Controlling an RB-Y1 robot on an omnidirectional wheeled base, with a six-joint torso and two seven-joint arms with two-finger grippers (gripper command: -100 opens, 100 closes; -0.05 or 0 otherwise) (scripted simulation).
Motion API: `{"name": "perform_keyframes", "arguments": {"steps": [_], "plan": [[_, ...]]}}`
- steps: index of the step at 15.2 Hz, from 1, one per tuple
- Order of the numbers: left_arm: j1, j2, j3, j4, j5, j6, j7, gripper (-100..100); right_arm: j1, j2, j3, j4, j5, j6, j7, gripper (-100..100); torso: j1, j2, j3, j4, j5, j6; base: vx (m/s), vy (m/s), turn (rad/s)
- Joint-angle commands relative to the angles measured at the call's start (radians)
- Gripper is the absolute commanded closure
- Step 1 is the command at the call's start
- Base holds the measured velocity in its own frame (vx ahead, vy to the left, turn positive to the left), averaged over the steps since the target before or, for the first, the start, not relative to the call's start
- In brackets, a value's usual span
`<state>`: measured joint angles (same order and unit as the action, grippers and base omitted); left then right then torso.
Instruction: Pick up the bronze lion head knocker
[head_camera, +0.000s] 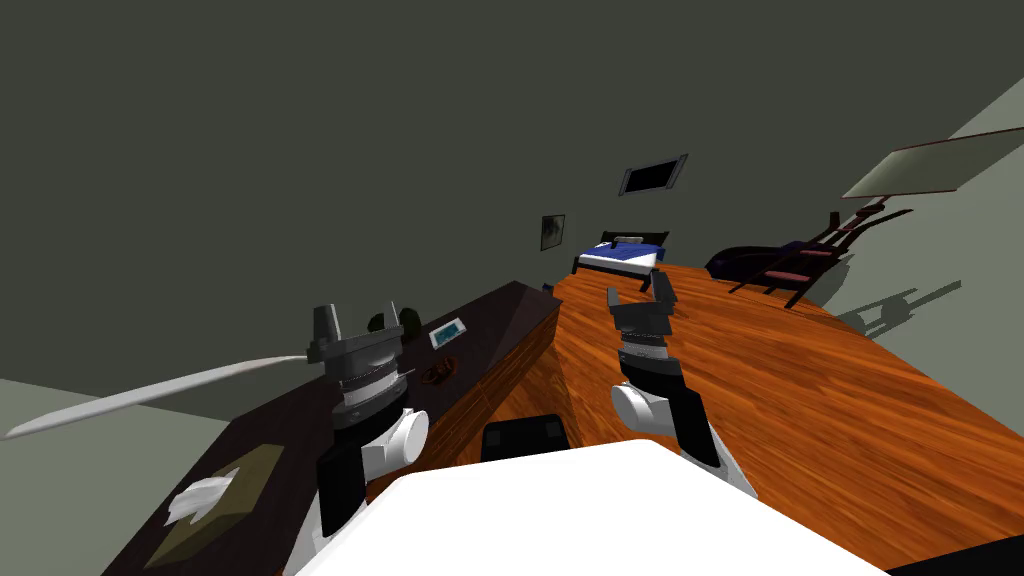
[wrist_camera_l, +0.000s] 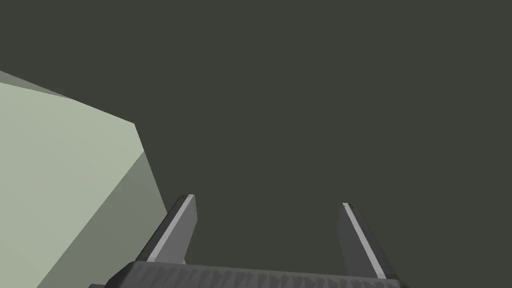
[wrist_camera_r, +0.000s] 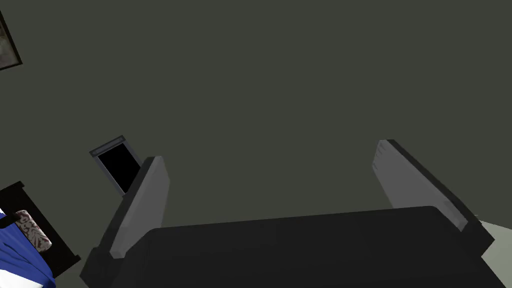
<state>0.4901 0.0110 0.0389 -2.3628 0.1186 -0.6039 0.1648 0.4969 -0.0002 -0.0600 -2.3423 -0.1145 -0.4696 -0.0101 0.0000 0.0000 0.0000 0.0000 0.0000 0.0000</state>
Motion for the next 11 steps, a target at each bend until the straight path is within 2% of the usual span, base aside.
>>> {"name": "perform_keyframes", "arguments": {"steps": [1,4,7,10,11], "plan": [[-0.002,0.034,0.002,0.01,0.0,0.005,-0.001,-100,0.0,0.0,0.0,0.0,0.0,0.0,0.0,0,0.0,0.0,0.0,0.0,0.0,0.0,-0.002,0.002,-0.013],[-0.012,0.099,0.011,0.049,-0.001,0.023,-0.007,-100,0.0,0.0,0.0,0.0,0.0,0.0,0.0,0,0.001,0.0,0.0,0.0,0.0,0.0,-0.009,0.009,-0.04],[-0.028,0.15,0.025,0.114,-0.001,0.054,-0.015,-100,0.0,0.0,0.0,0.0,0.0,0.0,0.0,0,0.002,0.001,0.0,0.0,0.001,0.0,-0.017,0.023,-0.063],[-0.049,0.187,0.044,0.198,-0.002,0.096,-0.027,-100,0.0,0.0,0.0,0.0,0.0,0.0,0.0,0,0.003,0.001,0.001,0.0,0.001,0.0,-0.025,0.033,-0.087],[-0.049,0.187,0.044,0.201,-0.002,0.096,-0.027,-100,0.0,0.0,0.0,0.0,0.0,0.0,0.0,0,0.003,0.001,0.001,0.0,0.001,0.0,-0.025,0.029,-0.053]]}}
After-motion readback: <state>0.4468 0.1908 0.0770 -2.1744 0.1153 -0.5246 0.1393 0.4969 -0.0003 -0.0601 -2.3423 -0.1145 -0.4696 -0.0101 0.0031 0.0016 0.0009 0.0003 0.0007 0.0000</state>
